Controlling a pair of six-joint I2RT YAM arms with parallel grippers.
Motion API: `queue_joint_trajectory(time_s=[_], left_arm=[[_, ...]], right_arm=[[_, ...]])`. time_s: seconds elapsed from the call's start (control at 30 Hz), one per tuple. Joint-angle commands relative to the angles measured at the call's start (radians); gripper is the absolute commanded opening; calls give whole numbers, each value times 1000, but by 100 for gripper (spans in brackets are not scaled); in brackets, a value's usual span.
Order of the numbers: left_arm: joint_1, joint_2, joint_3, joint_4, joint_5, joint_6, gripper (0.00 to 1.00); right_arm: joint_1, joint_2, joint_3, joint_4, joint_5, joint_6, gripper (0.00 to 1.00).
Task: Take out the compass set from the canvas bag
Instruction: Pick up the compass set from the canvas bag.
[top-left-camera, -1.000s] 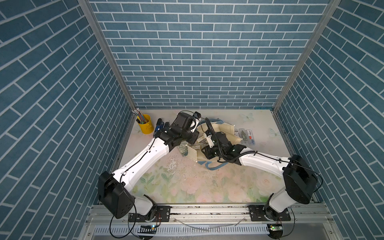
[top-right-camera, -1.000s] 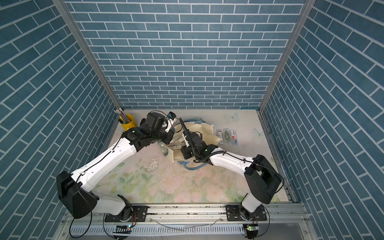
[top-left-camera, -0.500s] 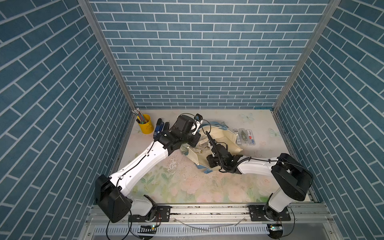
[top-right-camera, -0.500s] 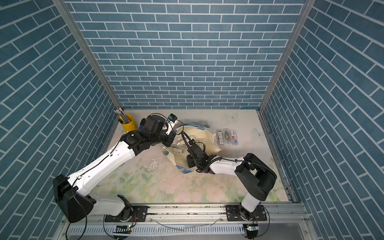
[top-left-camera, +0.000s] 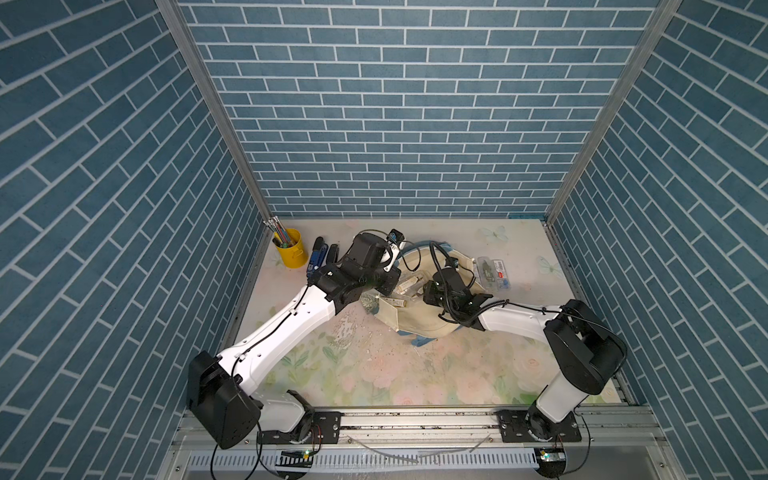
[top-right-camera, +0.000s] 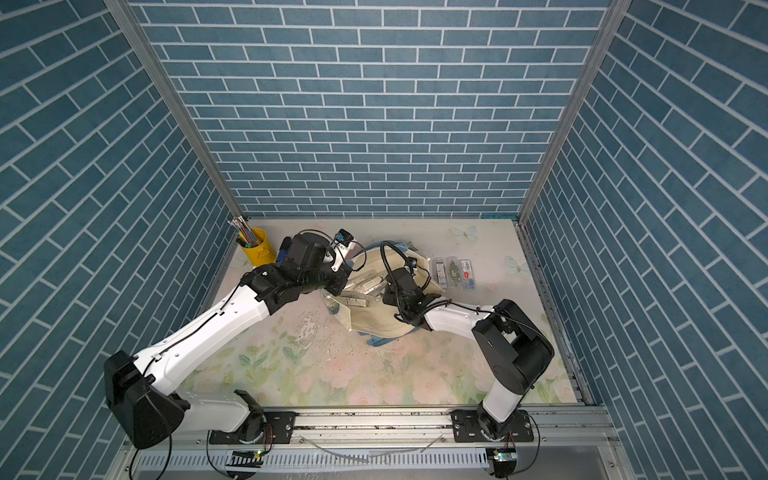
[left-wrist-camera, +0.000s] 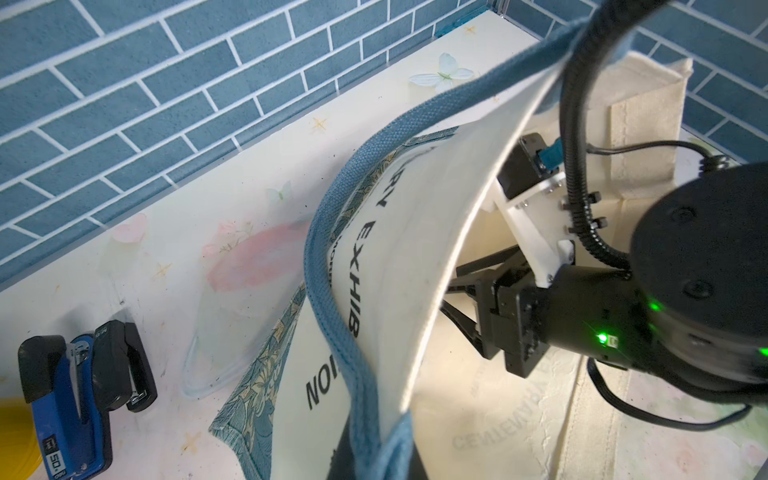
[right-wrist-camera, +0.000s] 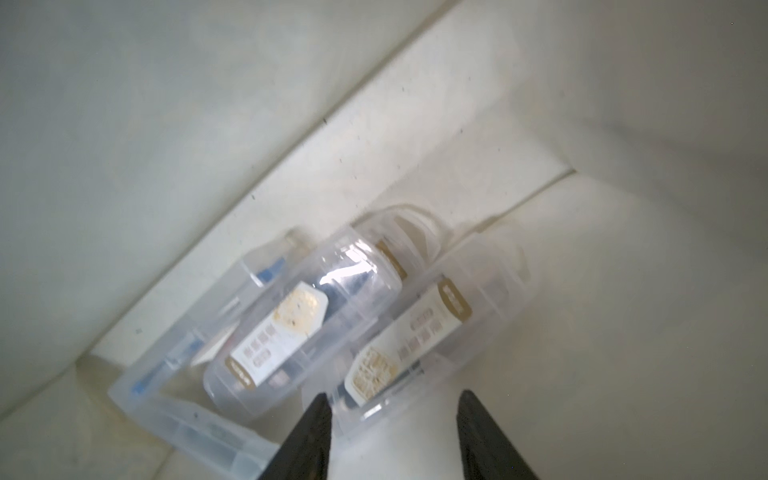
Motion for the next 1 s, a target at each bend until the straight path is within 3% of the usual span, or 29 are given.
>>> queue_joint_trajectory(time_s=[0.0,0.27,0.43,0.97], left_arm=[[-7,-24,2,57,31,2,0],[-6,-18,5,57,39,5,0],[-6,-17,2,59,45,7,0],[-6,7,1,68,76,2,0]], right_arm=[[-3,38,68,-65,70,97,51],[-21,111,132,-113,22,172,53],[-84,123,74,-8,-57,196,54],[-101,234,134,179,-224,316,46]])
